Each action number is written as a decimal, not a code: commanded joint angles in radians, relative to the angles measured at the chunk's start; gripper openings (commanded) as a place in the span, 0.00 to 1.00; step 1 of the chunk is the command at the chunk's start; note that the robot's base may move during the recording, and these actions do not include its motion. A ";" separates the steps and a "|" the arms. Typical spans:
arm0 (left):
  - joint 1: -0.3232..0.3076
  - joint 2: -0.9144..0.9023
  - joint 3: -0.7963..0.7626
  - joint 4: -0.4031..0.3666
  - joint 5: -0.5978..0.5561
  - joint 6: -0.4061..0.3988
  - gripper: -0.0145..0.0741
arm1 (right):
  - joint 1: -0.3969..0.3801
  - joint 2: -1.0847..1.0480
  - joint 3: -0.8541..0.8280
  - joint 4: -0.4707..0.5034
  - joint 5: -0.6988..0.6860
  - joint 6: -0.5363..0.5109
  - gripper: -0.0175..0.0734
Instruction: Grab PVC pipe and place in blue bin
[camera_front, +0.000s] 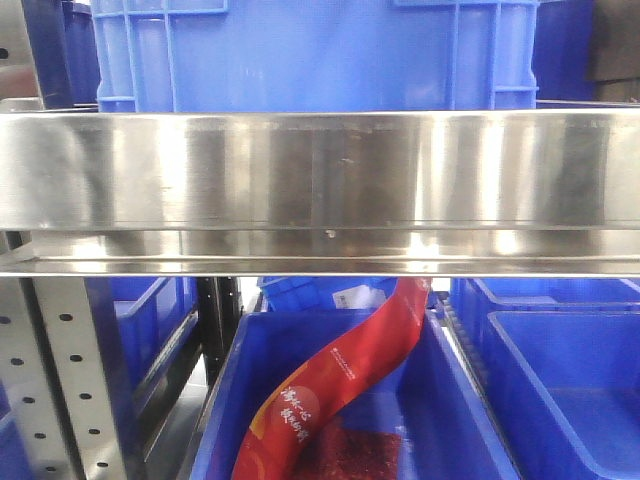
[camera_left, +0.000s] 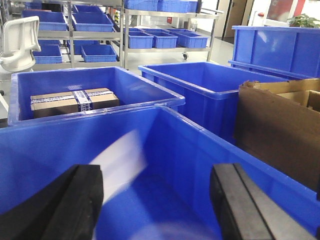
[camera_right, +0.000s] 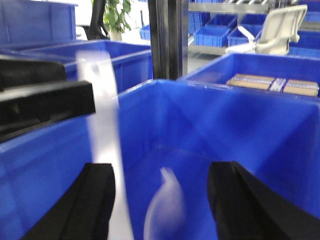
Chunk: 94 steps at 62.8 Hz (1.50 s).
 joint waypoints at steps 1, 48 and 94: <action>-0.005 -0.009 -0.010 -0.005 -0.016 -0.002 0.58 | 0.000 -0.002 -0.009 0.004 0.000 -0.006 0.53; -0.005 -0.156 -0.010 -0.003 0.237 -0.002 0.04 | 0.000 -0.138 -0.011 0.025 0.034 -0.006 0.04; -0.015 -0.745 0.751 -0.118 -0.012 -0.002 0.04 | 0.000 -0.591 0.502 0.085 0.078 -0.022 0.01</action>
